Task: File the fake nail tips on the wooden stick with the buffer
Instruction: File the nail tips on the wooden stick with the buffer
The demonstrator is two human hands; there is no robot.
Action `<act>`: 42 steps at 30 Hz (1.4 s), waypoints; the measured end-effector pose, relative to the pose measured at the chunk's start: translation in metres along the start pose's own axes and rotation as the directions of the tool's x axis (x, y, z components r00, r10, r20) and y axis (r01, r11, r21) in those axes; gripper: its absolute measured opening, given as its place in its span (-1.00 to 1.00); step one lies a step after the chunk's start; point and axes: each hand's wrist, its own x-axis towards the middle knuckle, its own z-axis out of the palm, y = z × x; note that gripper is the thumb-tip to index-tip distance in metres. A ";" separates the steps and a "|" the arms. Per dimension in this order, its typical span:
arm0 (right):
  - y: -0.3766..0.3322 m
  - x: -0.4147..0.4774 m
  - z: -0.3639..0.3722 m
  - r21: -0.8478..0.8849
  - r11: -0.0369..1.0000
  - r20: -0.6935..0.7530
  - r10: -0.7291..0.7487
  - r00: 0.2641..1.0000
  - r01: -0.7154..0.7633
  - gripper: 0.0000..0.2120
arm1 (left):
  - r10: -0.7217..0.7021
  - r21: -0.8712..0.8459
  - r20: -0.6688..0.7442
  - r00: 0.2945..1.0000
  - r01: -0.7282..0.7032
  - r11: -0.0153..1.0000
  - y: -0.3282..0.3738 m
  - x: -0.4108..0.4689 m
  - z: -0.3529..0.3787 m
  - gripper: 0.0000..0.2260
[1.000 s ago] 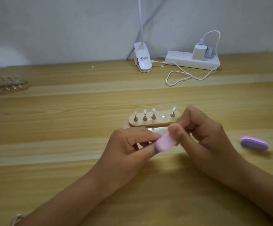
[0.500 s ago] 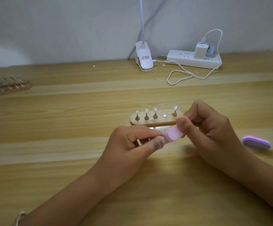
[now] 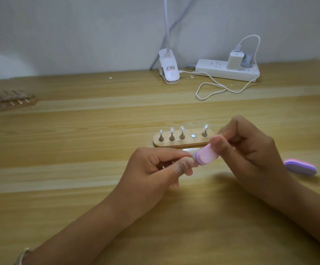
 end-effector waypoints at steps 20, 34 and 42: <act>-0.004 -0.006 0.008 -0.021 0.997 0.058 -0.067 0.996 0.069 -0.74 | -0.010 -0.079 0.024 1.000 0.012 0.997 0.000 0.001 0.001 -0.87; -0.006 -0.005 0.009 0.021 0.998 -0.004 -0.055 0.999 0.055 -0.78 | -0.048 -0.176 0.047 0.998 0.055 0.983 0.000 0.002 0.000 -0.85; -0.009 -0.005 0.008 0.032 0.997 0.009 -0.069 0.998 0.069 -0.84 | -0.050 -0.225 0.063 0.997 0.063 0.972 0.002 0.002 0.002 -0.83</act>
